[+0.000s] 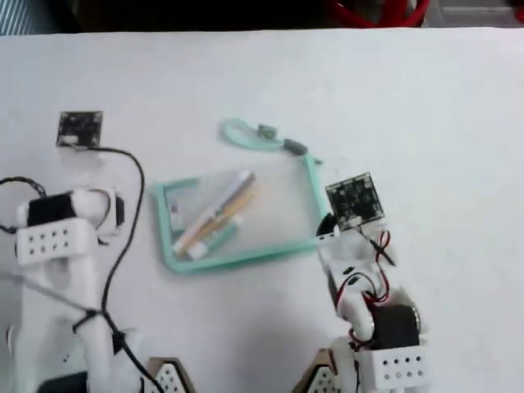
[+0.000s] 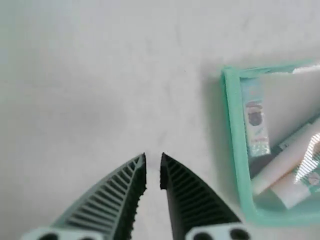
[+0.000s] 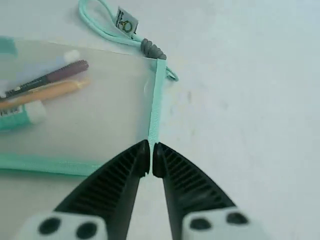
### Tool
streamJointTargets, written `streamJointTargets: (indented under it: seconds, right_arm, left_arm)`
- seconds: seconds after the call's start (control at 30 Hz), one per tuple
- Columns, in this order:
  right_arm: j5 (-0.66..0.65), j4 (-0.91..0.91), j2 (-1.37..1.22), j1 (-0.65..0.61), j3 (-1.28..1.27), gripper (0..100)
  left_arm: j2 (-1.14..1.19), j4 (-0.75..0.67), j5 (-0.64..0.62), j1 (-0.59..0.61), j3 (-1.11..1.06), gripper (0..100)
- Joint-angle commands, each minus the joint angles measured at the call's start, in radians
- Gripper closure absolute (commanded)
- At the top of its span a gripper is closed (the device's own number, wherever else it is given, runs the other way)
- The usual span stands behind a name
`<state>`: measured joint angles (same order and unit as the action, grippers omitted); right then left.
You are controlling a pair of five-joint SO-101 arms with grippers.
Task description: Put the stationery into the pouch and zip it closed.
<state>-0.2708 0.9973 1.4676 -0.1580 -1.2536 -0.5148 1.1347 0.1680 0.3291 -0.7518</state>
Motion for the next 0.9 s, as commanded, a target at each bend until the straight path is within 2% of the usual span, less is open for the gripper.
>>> streamJointTargets:
  seconds: [0.0,0.17,0.37,0.53,0.77,0.87]
  right_arm:
    - [-0.003,-0.031,0.008,0.027,-0.017,98.1]
    - [-0.003,-0.031,0.008,0.031,-0.083,98.1]
    - [-0.003,-0.093,0.008,0.025,-0.161,98.1]
    - [-0.003,-0.131,0.008,0.025,-0.187,98.1]
    - [-0.006,-0.127,0.008,0.031,-0.190,98.1]
    - [-0.008,-0.125,0.008,0.031,-0.190,98.1]
  left_arm:
    - [0.182,-0.114,-0.003,-0.056,0.063,97]
    - [0.476,-0.155,-0.149,-0.113,0.239,97]
    - [0.722,-0.054,-0.160,-0.133,0.434,97]
    - [0.769,-0.052,-0.160,-0.231,0.519,97]
    - [0.774,-0.210,-0.160,-0.357,0.601,97]
    - [0.768,-0.203,-0.161,-0.371,0.654,97]
